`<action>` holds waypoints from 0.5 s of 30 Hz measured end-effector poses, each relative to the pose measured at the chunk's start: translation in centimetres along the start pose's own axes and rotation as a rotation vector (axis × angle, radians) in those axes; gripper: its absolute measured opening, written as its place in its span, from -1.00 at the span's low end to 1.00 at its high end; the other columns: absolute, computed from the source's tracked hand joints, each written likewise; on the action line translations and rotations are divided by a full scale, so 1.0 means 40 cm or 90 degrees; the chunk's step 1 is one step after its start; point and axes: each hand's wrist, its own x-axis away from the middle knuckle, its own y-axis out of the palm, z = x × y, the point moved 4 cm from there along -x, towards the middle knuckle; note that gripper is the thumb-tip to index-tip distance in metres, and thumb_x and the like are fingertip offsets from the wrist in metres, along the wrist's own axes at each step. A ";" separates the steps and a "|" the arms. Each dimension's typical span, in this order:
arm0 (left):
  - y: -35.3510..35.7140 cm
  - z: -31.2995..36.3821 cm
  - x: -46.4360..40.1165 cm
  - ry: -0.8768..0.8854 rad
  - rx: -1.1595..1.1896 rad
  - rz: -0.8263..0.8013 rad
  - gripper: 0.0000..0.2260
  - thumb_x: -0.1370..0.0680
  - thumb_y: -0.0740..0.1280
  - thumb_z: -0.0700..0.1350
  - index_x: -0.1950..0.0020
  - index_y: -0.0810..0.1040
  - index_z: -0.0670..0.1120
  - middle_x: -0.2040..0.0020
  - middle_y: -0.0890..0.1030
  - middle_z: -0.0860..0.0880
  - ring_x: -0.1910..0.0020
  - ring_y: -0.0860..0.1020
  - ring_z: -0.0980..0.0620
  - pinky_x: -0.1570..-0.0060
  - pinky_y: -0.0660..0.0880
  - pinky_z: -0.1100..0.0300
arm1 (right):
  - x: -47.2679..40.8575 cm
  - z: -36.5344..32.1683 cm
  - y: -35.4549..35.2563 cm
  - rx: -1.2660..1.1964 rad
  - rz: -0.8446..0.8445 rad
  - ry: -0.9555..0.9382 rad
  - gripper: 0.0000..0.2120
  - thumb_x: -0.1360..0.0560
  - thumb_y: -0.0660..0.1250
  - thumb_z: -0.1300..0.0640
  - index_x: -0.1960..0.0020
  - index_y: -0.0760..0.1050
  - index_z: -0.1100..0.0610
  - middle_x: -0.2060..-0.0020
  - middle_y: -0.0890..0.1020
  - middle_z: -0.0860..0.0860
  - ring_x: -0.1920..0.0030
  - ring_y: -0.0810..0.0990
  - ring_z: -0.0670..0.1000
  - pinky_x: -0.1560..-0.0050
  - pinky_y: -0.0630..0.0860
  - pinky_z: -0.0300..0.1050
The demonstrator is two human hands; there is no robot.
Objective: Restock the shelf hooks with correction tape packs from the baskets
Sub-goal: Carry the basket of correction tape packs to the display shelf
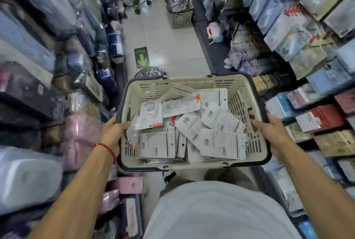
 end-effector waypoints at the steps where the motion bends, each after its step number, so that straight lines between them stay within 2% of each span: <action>1: 0.006 0.049 -0.052 0.004 -0.005 -0.002 -0.68 -0.55 0.38 -0.37 -0.22 0.68 -0.07 -0.06 0.75 -0.23 0.02 0.71 -0.22 0.01 0.68 -0.18 | -0.029 -0.032 0.027 0.003 0.015 -0.001 -0.69 -0.65 0.29 0.35 -0.14 0.65 -0.02 0.03 0.75 0.20 0.06 0.71 0.22 0.01 0.68 0.15; 3: 0.023 0.141 -0.150 0.015 -0.009 -0.012 -0.68 -0.56 0.36 -0.38 -0.16 0.70 -0.03 0.05 0.78 -0.15 0.14 0.75 -0.10 0.22 0.70 -0.02 | -0.096 -0.089 0.081 -0.003 0.032 0.003 -0.70 -0.64 0.31 0.32 -0.07 0.66 -0.07 0.09 0.78 0.14 0.13 0.74 0.16 0.10 0.70 0.10; 4: 0.033 0.185 -0.196 0.017 -0.012 -0.018 -0.68 -0.56 0.35 -0.38 -0.11 0.71 0.01 0.10 0.78 -0.09 0.22 0.75 -0.04 0.32 0.68 0.07 | -0.135 -0.116 0.107 -0.007 0.034 0.010 -0.70 -0.64 0.32 0.31 -0.04 0.66 -0.08 0.08 0.78 0.13 0.11 0.74 0.18 0.05 0.70 0.16; 6: 0.051 0.265 -0.287 0.018 -0.017 -0.020 -0.67 -0.58 0.34 -0.38 -0.09 0.71 0.03 0.15 0.78 -0.05 0.26 0.74 0.01 0.36 0.66 0.13 | -0.218 -0.166 0.159 -0.019 0.034 0.021 -0.70 -0.64 0.33 0.31 -0.06 0.67 -0.08 0.00 0.77 0.17 0.01 0.72 0.24 -0.11 0.66 0.31; 8: 0.073 0.337 -0.374 0.018 -0.031 -0.019 -0.68 -0.58 0.35 -0.37 -0.12 0.70 0.02 0.13 0.78 -0.07 0.23 0.73 -0.02 0.32 0.67 0.10 | -0.314 -0.207 0.207 -0.035 0.022 0.022 -0.70 -0.64 0.32 0.32 -0.11 0.67 -0.05 -0.03 0.76 0.20 0.01 0.72 0.25 -0.17 0.63 0.36; 12: 0.117 0.475 -0.524 0.022 -0.062 0.021 -0.69 -0.57 0.37 -0.35 -0.17 0.72 -0.01 -0.01 0.77 -0.17 0.07 0.71 -0.18 0.01 0.68 -0.11 | -0.513 -0.296 0.293 -0.079 -0.020 0.054 -0.70 -0.64 0.33 0.31 -0.17 0.67 -0.04 -0.02 0.78 0.14 0.03 0.77 0.19 -0.07 0.68 0.25; 15: 0.161 0.576 -0.634 0.020 -0.070 0.026 -0.70 -0.57 0.37 -0.35 -0.13 0.72 0.00 0.05 0.77 -0.15 0.16 0.73 -0.15 0.09 0.69 -0.09 | -0.635 -0.375 0.339 -0.108 -0.029 0.061 -0.68 -0.64 0.32 0.31 -0.22 0.67 -0.03 0.00 0.78 0.10 0.14 0.77 0.09 0.16 0.68 0.04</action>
